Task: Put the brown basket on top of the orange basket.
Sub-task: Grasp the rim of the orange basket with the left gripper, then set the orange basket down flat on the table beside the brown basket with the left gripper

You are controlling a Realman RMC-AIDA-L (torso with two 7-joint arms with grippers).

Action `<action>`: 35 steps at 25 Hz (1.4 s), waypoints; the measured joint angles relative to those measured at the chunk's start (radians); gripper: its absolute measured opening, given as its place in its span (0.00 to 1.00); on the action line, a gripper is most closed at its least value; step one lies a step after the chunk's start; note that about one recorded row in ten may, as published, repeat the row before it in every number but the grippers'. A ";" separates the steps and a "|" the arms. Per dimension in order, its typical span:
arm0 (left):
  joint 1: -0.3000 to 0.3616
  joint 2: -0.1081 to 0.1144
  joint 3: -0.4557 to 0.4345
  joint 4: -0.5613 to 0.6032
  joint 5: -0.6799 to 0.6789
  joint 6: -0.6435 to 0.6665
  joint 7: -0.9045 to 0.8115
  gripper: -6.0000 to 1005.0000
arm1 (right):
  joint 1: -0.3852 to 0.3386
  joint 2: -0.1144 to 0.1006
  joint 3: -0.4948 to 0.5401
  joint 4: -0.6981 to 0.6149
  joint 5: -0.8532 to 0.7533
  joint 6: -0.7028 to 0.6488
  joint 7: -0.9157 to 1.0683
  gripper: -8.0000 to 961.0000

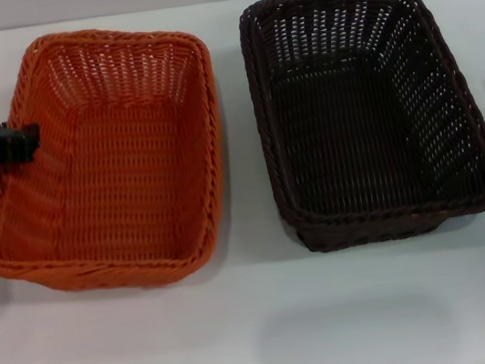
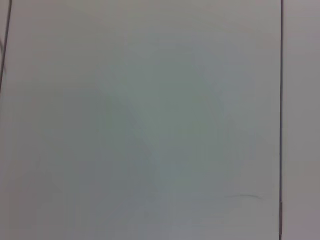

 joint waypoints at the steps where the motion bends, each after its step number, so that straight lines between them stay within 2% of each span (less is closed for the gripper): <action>1: -0.002 0.000 -0.009 0.000 -0.010 -0.003 0.021 0.22 | -0.001 0.000 0.000 0.000 0.000 0.001 0.000 0.86; 4: -0.023 0.001 -0.066 -0.001 -0.084 -0.038 0.154 0.22 | -0.003 0.000 -0.001 0.000 0.000 0.002 0.000 0.86; 9: -0.095 0.001 -0.221 -0.037 -0.228 -0.159 0.421 0.21 | -0.003 0.002 -0.005 -0.004 0.000 0.003 0.001 0.86; 14: -0.219 0.006 -0.440 -0.141 -0.363 -0.378 0.692 0.21 | -0.005 0.002 -0.009 -0.004 0.000 0.005 0.001 0.86; 15: -0.249 0.011 -0.483 -0.172 -0.384 -0.432 0.748 0.21 | -0.005 0.002 -0.009 -0.004 0.000 0.006 0.001 0.86; 17: -0.269 0.016 -0.508 -0.195 -0.396 -0.463 0.781 0.20 | -0.006 0.003 -0.009 -0.004 0.000 0.006 0.002 0.86; 18: -0.310 0.033 -0.545 -0.242 -0.419 -0.518 0.842 0.20 | -0.006 0.003 -0.010 -0.004 0.000 0.007 0.003 0.86; 23: -0.371 0.072 -0.561 -0.313 -0.457 -0.613 0.937 0.18 | -0.006 0.005 -0.011 -0.005 0.000 0.007 0.002 0.86; 35: -0.438 0.080 -0.563 -0.327 -0.466 -0.727 1.021 0.21 | -0.009 0.005 -0.013 -0.008 0.000 0.006 0.002 0.86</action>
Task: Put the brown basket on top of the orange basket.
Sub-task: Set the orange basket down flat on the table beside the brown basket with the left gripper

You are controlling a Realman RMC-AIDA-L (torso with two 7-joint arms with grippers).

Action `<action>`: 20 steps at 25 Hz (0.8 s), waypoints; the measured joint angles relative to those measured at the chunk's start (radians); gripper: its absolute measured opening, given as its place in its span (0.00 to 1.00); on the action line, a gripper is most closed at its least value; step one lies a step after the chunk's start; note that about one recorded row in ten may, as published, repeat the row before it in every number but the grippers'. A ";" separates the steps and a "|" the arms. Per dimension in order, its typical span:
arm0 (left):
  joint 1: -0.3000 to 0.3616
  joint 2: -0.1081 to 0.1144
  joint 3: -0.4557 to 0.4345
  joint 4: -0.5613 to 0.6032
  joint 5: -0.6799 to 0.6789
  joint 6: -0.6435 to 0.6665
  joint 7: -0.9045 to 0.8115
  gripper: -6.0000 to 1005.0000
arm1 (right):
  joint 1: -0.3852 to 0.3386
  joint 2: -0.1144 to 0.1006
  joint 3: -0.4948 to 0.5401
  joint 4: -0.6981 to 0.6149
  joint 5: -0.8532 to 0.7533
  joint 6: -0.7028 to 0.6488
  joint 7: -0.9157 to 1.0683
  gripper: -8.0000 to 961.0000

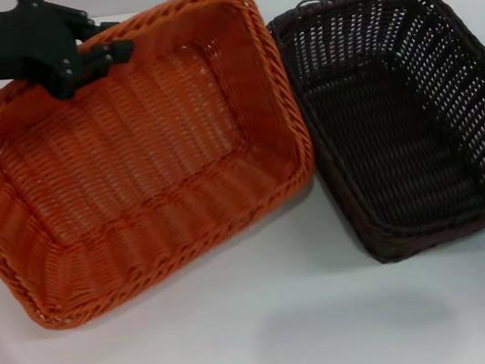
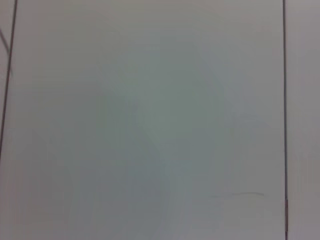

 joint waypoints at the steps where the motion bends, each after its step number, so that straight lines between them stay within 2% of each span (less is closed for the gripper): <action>1: -0.004 -0.004 0.003 -0.006 0.004 0.001 0.013 0.21 | 0.000 0.000 -0.002 0.000 0.000 -0.001 0.000 0.86; 10: -0.061 -0.021 0.012 -0.113 0.024 0.002 0.143 0.24 | -0.005 0.000 -0.010 0.000 0.000 0.000 0.000 0.86; 20: -0.104 -0.056 0.078 -0.140 0.067 0.057 0.203 0.27 | -0.011 0.000 -0.010 0.001 0.000 0.002 -0.001 0.86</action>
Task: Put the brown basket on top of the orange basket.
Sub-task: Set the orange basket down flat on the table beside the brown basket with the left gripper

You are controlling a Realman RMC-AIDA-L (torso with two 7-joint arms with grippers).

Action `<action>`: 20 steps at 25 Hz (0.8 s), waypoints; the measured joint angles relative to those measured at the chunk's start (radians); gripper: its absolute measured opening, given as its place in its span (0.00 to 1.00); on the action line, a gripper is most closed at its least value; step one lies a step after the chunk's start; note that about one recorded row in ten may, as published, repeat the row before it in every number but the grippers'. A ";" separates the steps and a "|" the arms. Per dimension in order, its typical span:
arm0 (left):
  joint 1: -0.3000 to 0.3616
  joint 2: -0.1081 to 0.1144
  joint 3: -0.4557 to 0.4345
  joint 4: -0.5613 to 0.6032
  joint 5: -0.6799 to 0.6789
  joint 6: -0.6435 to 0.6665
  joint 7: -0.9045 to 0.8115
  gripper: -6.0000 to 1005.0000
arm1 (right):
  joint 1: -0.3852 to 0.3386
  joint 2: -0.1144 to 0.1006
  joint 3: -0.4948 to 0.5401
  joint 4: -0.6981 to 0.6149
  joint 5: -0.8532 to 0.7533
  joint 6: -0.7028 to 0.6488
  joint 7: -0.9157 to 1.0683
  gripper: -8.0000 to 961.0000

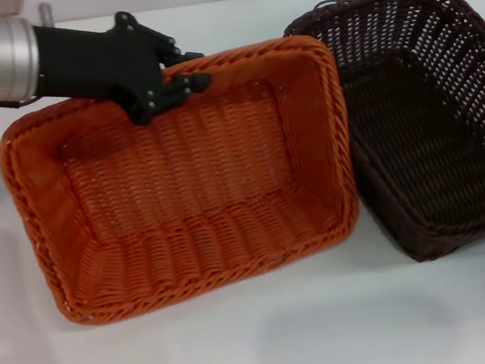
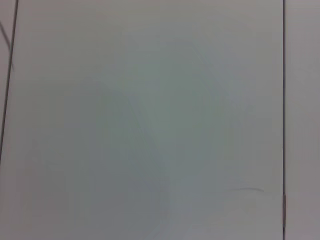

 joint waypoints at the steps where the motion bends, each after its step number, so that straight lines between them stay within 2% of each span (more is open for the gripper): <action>1: -0.008 -0.003 0.004 -0.006 0.006 0.007 0.004 0.28 | 0.000 0.000 0.000 0.000 0.000 0.000 0.000 0.86; 6: -0.032 -0.020 0.030 -0.037 0.064 0.112 0.013 0.29 | 0.000 0.000 -0.005 0.000 0.000 0.001 0.000 0.86; 10: -0.048 -0.023 0.073 -0.067 0.092 0.192 0.017 0.30 | 0.001 0.000 -0.016 0.003 -0.001 0.006 0.000 0.86; 20: -0.069 -0.024 0.062 -0.049 0.083 0.229 0.011 0.35 | 0.000 -0.001 -0.025 0.007 -0.002 0.008 0.000 0.86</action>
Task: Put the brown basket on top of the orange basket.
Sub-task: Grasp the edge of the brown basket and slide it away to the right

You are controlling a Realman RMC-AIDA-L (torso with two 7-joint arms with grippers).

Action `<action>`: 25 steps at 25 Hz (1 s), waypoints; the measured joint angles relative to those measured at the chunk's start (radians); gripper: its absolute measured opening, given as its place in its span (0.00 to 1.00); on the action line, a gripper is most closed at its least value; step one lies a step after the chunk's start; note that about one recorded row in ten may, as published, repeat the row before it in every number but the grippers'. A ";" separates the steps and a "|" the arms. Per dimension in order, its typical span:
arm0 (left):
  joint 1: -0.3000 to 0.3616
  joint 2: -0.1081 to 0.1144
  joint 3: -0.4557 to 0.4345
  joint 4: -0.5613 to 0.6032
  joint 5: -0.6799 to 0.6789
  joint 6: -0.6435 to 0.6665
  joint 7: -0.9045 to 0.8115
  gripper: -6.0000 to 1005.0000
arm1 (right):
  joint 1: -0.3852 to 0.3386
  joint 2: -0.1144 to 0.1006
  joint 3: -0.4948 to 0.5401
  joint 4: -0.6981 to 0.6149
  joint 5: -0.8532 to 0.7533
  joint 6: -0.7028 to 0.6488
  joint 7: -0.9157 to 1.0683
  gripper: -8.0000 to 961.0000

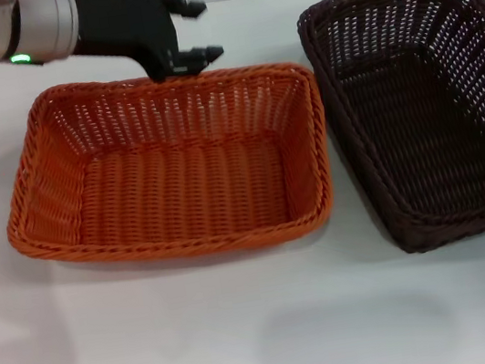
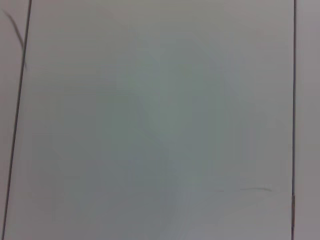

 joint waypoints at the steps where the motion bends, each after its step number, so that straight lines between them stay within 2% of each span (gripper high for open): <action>1: 0.000 -0.001 -0.001 0.010 -0.003 0.012 -0.002 0.35 | 0.000 0.000 0.000 0.000 0.000 0.000 0.000 0.86; 2: 0.000 -0.001 -0.001 0.010 -0.003 0.012 -0.002 0.35 | 0.000 0.000 0.001 0.000 0.000 0.000 0.000 0.86; 3: 0.014 -0.006 0.005 0.063 -0.025 0.068 -0.009 0.36 | -0.001 0.000 0.002 0.000 0.000 0.000 0.000 0.86; 6: 0.023 -0.007 0.008 0.085 -0.038 0.095 -0.012 0.54 | -0.004 0.000 0.007 0.000 0.000 0.001 0.000 0.86; 8: 0.093 -0.011 0.066 0.198 -0.092 0.332 -0.025 0.67 | -0.008 0.000 0.009 -0.002 0.001 0.001 0.000 0.86; 10: 0.144 -0.012 0.141 0.259 -0.117 0.509 -0.026 0.80 | -0.010 0.000 0.009 -0.005 0.004 0.002 0.000 0.86; 14: 0.269 -0.008 0.394 0.348 -0.170 1.112 -0.030 0.80 | -0.011 -0.001 0.010 -0.008 0.005 0.015 0.000 0.86; 15: 0.295 -0.007 0.472 0.350 -0.172 1.313 -0.047 0.80 | -0.011 -0.001 0.010 -0.008 0.005 0.020 0.000 0.86; 18: 0.341 -0.004 0.573 0.349 -0.119 1.670 -0.139 0.80 | -0.011 -0.001 0.010 -0.012 0.005 0.036 0.002 0.86; 21: 0.341 -0.004 0.573 0.349 -0.119 1.670 -0.139 0.80 | -0.012 0.002 0.005 -0.015 0.006 0.090 0.002 0.86; 22: 0.399 -0.003 0.635 0.343 0.010 1.893 -0.350 0.80 | -0.012 0.002 0.001 -0.016 0.004 0.113 0.003 0.86; 23: 0.399 -0.003 0.635 0.343 0.010 1.893 -0.350 0.80 | -0.013 0.002 -0.007 -0.020 -0.002 0.145 0.005 0.86; 24: 0.465 -0.002 0.661 0.285 0.182 2.123 -0.618 0.80 | -0.014 0.002 -0.014 -0.025 -0.007 0.171 0.006 0.86; 25: 0.465 -0.002 0.661 0.285 0.182 2.123 -0.618 0.80 | -0.015 0.002 -0.023 -0.034 -0.011 0.196 0.006 0.86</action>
